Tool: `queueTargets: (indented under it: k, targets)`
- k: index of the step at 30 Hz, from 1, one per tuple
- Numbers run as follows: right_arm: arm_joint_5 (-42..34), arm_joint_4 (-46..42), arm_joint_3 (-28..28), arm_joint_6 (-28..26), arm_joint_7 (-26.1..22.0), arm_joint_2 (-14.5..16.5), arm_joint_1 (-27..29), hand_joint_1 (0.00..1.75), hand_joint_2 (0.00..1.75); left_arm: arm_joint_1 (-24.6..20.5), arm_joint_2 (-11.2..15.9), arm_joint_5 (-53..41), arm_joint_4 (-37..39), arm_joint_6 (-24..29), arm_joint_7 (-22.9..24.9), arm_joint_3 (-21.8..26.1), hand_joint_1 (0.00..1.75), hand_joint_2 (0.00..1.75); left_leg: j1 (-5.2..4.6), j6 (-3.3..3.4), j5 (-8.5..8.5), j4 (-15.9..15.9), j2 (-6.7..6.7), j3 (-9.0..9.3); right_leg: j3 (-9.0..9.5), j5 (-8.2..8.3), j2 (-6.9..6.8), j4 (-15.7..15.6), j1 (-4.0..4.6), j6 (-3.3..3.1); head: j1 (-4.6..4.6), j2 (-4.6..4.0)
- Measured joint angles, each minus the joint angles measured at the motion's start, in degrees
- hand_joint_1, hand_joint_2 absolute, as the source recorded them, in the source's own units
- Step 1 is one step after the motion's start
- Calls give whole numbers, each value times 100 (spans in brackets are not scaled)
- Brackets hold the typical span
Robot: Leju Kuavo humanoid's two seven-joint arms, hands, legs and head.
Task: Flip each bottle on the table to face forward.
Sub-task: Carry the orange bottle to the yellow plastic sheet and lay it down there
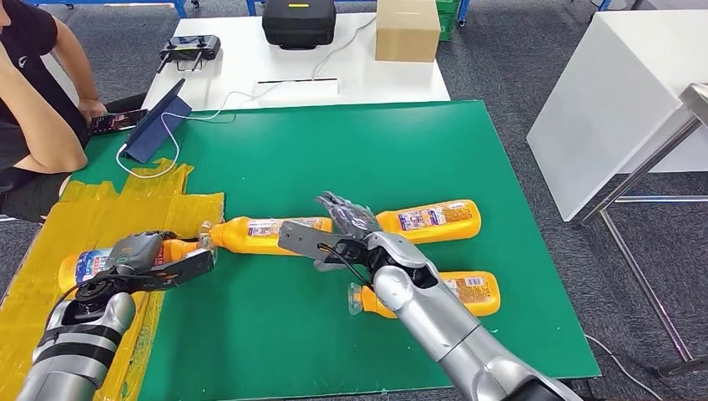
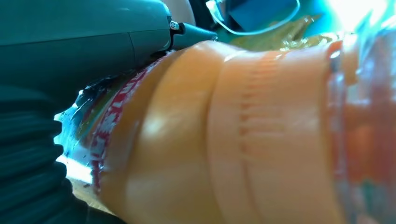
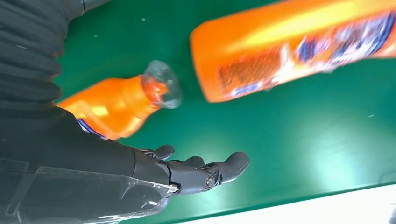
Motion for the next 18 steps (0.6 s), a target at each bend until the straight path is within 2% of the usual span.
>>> queueTargets:
  k: [4,8,13,18]
  targets:
    - [81,286,137,-1,-15,199,-173,0,175,-158,34,147,182,-237,-32,-139,0,0,0,-2,2,0,0,6,5,0,0,2,0,0,1,-1]
    - [225,619,285,40,-41,432,-358,0,175,-328,38,722,280,-648,-289,-210,0,0,0,-1,2,0,0,6,6,0,0,2,-1,0,1,0]
    - [315,1084,503,62,-114,719,-523,0,175,-531,106,2166,241,-1600,-777,-246,0,0,0,-1,2,0,1,6,6,0,0,2,-1,0,1,-1]
    - [316,1432,612,49,-241,773,-561,0,175,-540,410,3768,30,-2534,-1157,-315,0,0,2,-2,2,0,8,3,2,0,2,4,1,0,3,-1]
